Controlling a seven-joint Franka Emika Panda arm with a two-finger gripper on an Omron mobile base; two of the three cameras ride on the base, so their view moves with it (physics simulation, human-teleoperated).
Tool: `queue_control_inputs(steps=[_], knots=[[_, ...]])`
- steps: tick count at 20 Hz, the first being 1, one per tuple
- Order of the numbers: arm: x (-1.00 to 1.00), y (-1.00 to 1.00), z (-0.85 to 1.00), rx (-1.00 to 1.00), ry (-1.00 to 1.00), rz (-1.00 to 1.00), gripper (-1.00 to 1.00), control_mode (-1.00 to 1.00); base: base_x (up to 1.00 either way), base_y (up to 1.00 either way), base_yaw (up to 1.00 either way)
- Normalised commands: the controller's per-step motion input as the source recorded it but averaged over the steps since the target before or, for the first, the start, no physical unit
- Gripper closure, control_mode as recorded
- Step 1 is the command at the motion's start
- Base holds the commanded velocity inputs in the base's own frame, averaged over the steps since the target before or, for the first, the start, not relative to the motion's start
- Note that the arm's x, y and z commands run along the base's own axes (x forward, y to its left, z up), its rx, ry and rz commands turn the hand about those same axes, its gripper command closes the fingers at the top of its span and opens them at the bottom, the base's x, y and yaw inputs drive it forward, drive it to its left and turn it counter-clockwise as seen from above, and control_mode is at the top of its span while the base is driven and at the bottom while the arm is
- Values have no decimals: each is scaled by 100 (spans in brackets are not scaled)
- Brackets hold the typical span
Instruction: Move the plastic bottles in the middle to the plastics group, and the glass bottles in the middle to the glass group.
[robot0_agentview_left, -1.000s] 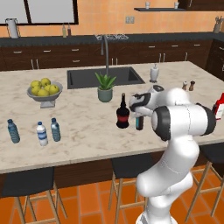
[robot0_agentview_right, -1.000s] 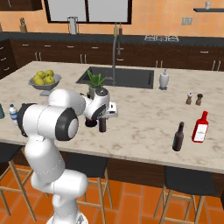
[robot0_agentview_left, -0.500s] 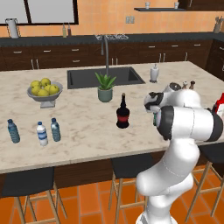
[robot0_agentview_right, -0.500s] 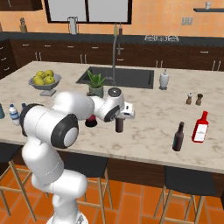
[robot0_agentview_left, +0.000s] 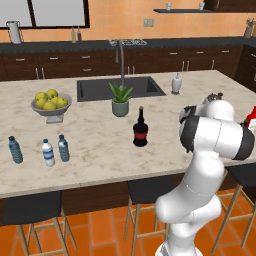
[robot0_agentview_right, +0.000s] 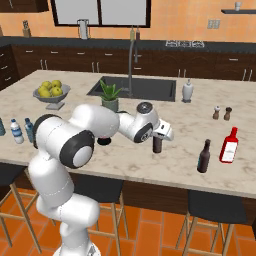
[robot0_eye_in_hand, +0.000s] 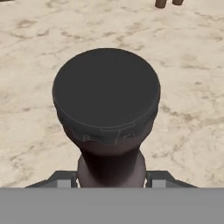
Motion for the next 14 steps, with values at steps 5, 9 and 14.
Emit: queue_control_inputs(steps=[5,9,14], knots=[[-24,-66,0,0,-11,-33,100,-100,0,0,0],[-4,-50,0,0,-4,-32,100,-100,0,0,0],[0,-27,10,0,-4,-25,100,-100,0,0,0]])
